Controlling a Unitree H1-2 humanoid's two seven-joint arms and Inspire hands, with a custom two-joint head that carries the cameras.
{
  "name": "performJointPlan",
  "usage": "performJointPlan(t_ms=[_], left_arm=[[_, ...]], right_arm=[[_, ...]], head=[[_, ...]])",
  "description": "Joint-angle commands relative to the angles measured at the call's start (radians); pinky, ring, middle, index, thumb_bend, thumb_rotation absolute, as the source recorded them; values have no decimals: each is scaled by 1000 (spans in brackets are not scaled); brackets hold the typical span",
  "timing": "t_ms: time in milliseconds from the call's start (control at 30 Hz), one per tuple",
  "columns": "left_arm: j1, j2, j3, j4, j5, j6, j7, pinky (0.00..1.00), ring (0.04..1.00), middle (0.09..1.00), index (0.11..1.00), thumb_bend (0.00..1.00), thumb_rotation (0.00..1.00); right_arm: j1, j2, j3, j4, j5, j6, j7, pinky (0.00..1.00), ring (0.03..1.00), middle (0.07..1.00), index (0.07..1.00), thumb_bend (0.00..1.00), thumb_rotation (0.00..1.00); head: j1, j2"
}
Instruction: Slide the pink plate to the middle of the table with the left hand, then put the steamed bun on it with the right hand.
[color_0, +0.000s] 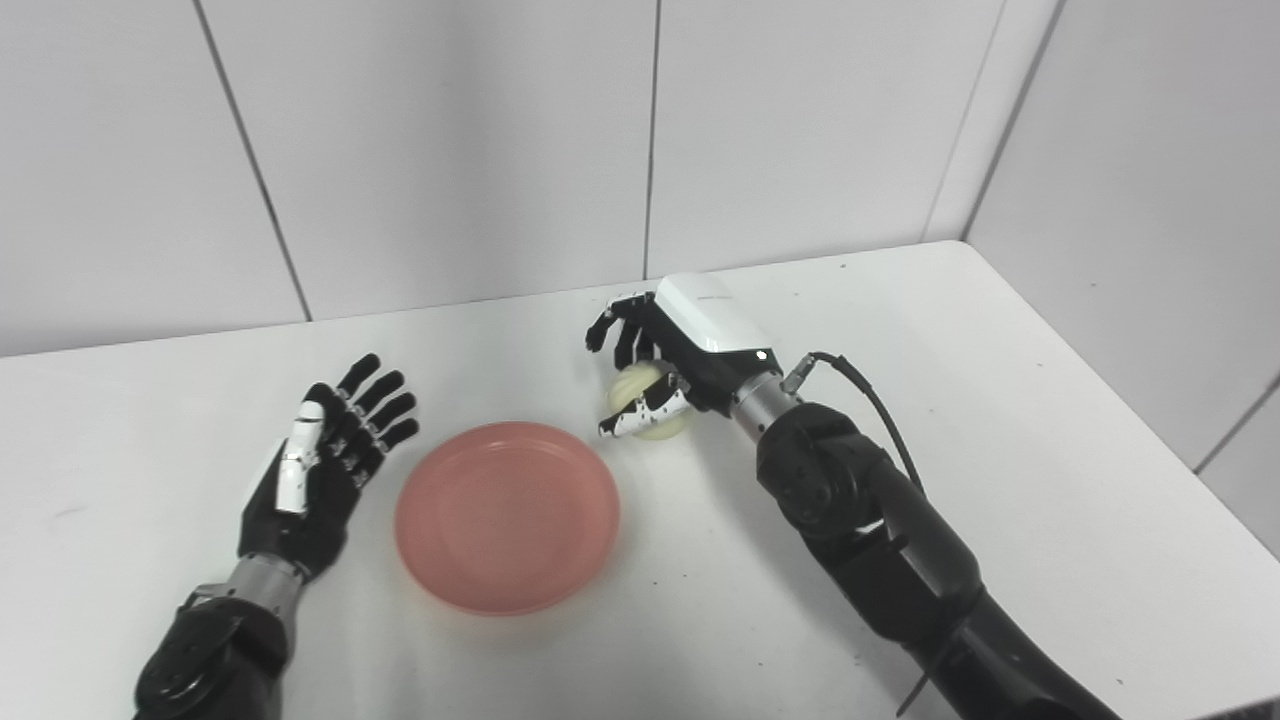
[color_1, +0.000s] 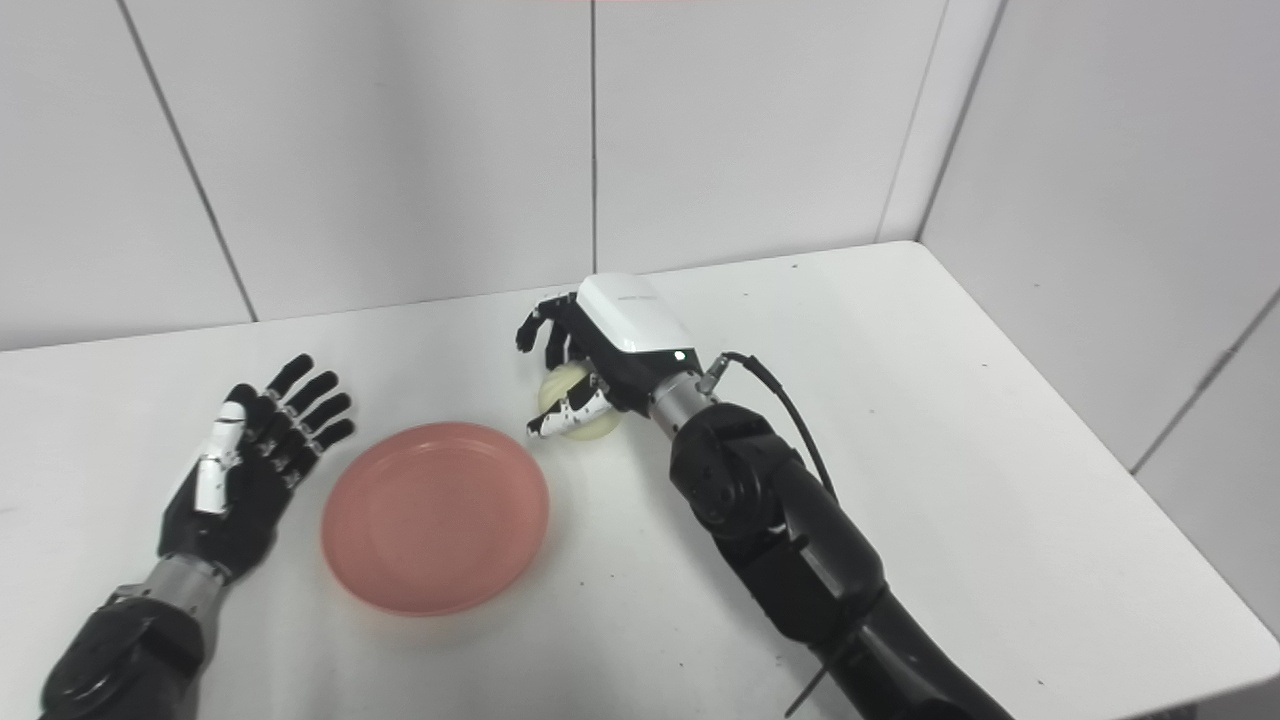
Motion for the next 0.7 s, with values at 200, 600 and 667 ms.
performJointPlan(t_ms=[200, 600, 667], left_arm=[[94, -43, -43, 51, 53, 147, 73, 896, 901, 916, 910, 456, 1000], [89, -63, -63, 32, 48, 167, 101, 910, 911, 924, 923, 441, 1000], [87, -67, -61, 38, 46, 164, 104, 902, 903, 917, 919, 438, 1000]], right_arm=[[-78, 59, 40, 2, -8, -58, 11, 294, 375, 421, 542, 516, 0], [-70, 116, 95, 49, -6, -118, 9, 254, 328, 479, 488, 526, 0], [-66, 125, 103, 63, -13, -124, 2, 256, 329, 479, 488, 526, 0]], head=[[79, 7], [148, 13], [153, 7]])
